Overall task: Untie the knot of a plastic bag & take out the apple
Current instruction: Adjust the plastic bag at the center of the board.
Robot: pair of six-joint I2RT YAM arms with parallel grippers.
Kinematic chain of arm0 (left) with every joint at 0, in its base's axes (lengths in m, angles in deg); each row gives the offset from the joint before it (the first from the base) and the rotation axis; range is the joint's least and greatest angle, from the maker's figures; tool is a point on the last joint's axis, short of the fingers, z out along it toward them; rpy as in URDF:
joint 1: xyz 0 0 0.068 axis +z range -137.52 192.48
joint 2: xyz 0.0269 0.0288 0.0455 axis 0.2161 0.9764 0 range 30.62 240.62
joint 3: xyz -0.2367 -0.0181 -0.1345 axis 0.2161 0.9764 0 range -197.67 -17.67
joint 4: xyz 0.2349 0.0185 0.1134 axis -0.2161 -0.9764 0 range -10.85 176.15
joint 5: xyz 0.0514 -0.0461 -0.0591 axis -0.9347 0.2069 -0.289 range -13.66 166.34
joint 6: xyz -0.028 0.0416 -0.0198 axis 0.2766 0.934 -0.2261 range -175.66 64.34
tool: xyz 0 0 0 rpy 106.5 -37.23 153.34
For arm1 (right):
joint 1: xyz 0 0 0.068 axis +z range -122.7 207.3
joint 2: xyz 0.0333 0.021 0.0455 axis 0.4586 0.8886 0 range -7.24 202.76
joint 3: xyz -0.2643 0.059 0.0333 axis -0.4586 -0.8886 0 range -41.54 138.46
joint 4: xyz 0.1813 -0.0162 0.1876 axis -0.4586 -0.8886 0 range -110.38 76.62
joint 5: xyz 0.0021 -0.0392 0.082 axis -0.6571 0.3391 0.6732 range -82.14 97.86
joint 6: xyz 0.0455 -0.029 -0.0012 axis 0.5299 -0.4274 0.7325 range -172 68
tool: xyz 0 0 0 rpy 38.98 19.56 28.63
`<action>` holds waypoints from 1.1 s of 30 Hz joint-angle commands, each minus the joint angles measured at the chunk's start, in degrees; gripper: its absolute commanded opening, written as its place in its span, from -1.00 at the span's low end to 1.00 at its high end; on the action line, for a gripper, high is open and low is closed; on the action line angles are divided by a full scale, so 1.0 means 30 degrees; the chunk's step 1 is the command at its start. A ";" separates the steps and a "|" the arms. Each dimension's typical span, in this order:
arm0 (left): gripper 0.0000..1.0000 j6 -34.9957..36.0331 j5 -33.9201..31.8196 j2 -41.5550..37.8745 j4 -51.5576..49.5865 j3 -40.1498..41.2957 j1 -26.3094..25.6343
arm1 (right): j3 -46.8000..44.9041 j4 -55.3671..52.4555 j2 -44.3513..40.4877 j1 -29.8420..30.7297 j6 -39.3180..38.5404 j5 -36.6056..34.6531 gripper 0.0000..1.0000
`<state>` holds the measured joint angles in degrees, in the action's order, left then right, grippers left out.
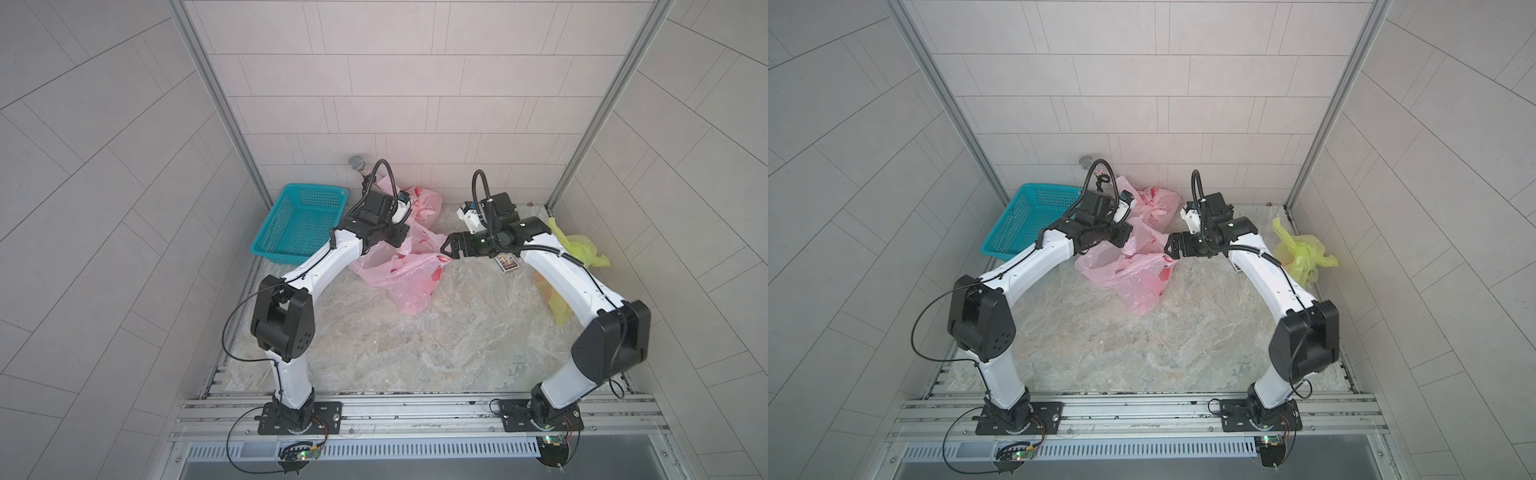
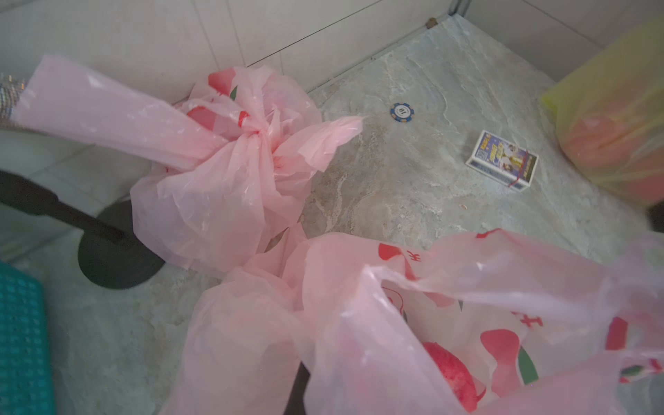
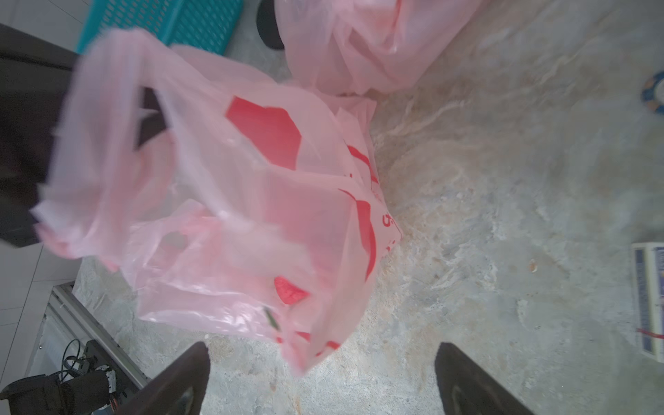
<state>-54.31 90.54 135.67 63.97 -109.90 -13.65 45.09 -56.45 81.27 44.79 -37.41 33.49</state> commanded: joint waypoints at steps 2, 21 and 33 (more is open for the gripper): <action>-1.00 -0.6740 0.1139 0.0132 0.0017 0.0016 0.0157 | -0.0723 0.0409 -0.1730 0.1892 -0.1525 -0.0806 0.99; -1.00 -1.7242 0.4614 -0.0089 0.6200 0.4179 0.1572 | 0.0170 0.6558 0.3217 0.6623 -0.3829 -0.3023 0.99; -1.00 -1.8080 0.3473 -0.0043 0.7963 0.5451 0.2580 | -0.1818 0.5942 0.4580 0.6354 -0.1639 0.0326 0.96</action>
<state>-107.18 103.06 135.85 84.65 -94.44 -6.61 42.12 -34.68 97.47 63.74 -44.05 29.97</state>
